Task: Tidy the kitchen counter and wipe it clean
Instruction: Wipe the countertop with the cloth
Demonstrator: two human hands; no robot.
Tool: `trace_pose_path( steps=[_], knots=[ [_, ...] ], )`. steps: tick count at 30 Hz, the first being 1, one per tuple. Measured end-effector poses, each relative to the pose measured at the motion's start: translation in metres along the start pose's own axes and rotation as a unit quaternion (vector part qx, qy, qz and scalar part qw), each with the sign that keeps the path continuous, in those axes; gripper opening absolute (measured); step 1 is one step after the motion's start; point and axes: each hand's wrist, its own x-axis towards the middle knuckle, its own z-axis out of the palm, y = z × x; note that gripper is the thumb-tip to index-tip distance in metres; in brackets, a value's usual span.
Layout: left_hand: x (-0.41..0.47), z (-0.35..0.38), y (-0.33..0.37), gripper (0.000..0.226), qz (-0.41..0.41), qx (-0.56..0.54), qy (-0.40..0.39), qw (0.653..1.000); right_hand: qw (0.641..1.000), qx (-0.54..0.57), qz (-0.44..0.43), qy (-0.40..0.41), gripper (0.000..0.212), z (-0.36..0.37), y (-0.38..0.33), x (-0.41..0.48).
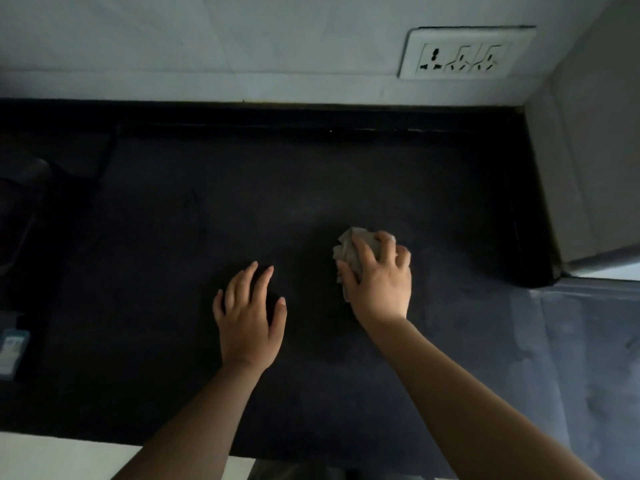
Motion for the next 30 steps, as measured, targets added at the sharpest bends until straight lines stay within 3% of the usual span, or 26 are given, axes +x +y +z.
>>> trace_pose_path(
  steps=[3,5,9,15,19,24,26,30],
  knots=[
    [0.0,0.0,-0.001,0.053,-0.002,-0.014,-0.002,1.0,0.991,-0.014,-0.118,-0.056,0.047,-0.002,0.01,-0.035],
    [0.0,0.0,-0.001,0.053,-0.005,-0.015,-0.005,1.0,0.989,0.0,-0.134,-0.055,0.047,-0.009,0.029,-0.051],
    [0.002,0.0,-0.002,0.053,-0.005,-0.009,-0.01,1.0,0.997,-0.011,-0.075,-0.028,0.048,-0.015,0.04,-0.024],
    [0.002,0.0,-0.005,0.051,0.001,-0.034,-0.017,0.999,0.999,-0.007,0.038,-0.025,0.048,0.008,-0.018,0.044],
    [0.002,-0.013,-0.021,0.042,0.041,-0.18,0.012,0.983,0.995,-0.007,-0.083,-0.054,0.046,0.021,-0.055,0.004],
    [0.006,-0.031,-0.07,0.046,0.026,-0.095,0.003,0.995,0.985,-0.01,-0.157,-0.077,0.048,0.011,-0.035,-0.039],
    [0.005,-0.032,-0.092,0.049,0.004,-0.049,-0.007,0.999,0.989,-0.016,-0.137,-0.054,0.049,0.011,-0.028,-0.03],
    [0.002,-0.03,-0.11,0.052,0.004,-0.006,-0.026,1.0,1.0,-0.006,-0.016,-0.022,0.049,0.029,-0.061,0.012]
  ],
)
